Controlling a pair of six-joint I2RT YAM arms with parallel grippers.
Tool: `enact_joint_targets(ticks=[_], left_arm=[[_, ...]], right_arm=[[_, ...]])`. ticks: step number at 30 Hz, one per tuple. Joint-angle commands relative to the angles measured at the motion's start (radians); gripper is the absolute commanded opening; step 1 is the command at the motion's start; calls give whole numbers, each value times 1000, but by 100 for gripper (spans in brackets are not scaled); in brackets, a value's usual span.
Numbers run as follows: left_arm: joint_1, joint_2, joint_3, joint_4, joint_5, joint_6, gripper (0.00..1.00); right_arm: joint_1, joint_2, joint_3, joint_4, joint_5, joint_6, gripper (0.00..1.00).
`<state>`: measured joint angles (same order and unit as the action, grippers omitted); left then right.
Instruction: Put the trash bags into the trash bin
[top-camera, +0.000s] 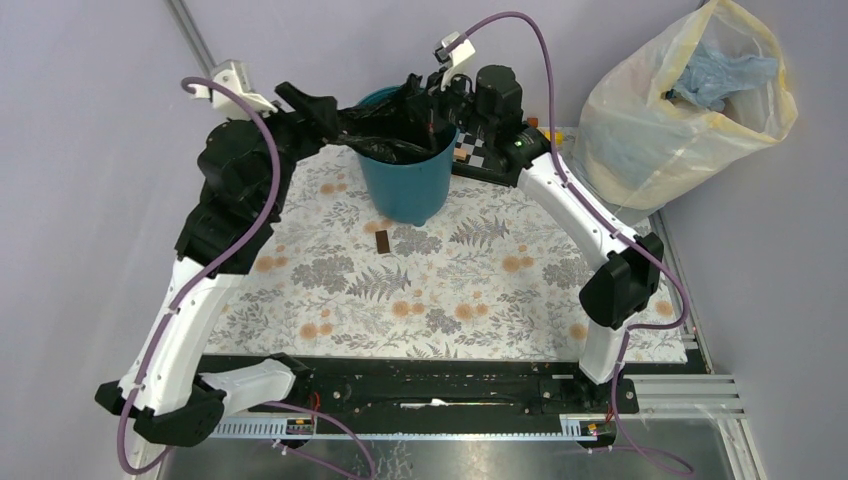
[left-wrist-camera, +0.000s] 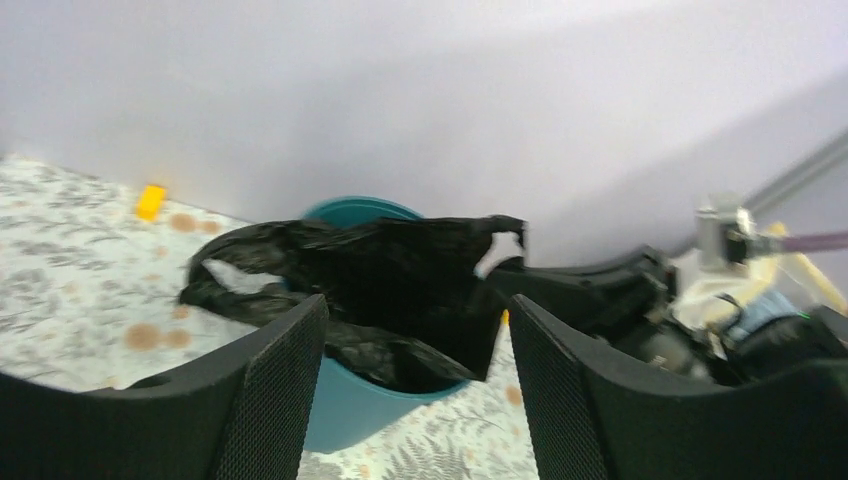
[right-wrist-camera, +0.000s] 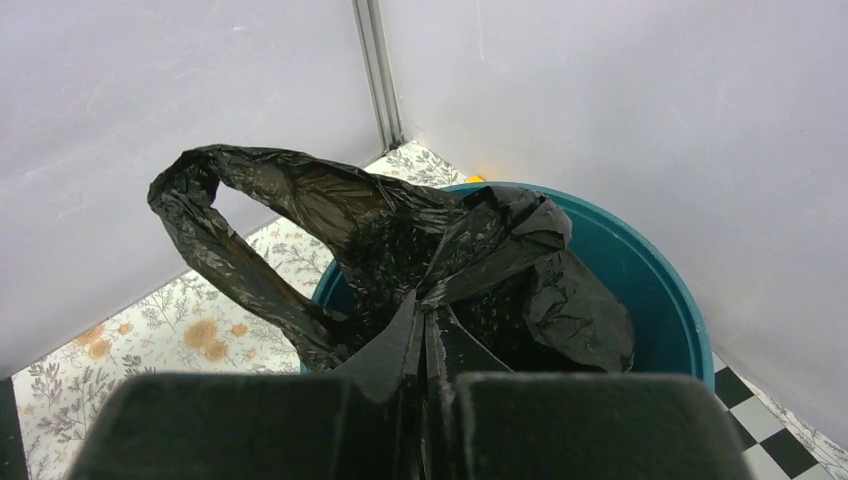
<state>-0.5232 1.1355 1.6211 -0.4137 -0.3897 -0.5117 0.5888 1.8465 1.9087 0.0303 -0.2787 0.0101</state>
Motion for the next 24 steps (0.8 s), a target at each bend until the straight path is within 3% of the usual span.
enact_joint_targets(ticks=[1, 6, 10, 14, 19, 24], left_arm=[[61, -9, -13, -117, -87, 20, 71], [203, -17, -56, -167, 18, -68, 73], [410, -21, -156, -128, 240, -219, 89], [608, -4, -245, -34, 473, -351, 92], [749, 24, -412, 229, 811, -560, 84], [775, -33, -585, 537, 866, -694, 84]], right_arm=[[-11, -23, 15, 15, -34, 26, 0], [-14, -34, 0, 16, -47, 13, 0], [-15, -41, -14, 20, -62, 6, 0], [-15, -58, -39, 33, -94, -1, 0], [-14, -66, -49, 28, -104, -6, 0], [-14, -63, -56, 25, -126, -6, 0]])
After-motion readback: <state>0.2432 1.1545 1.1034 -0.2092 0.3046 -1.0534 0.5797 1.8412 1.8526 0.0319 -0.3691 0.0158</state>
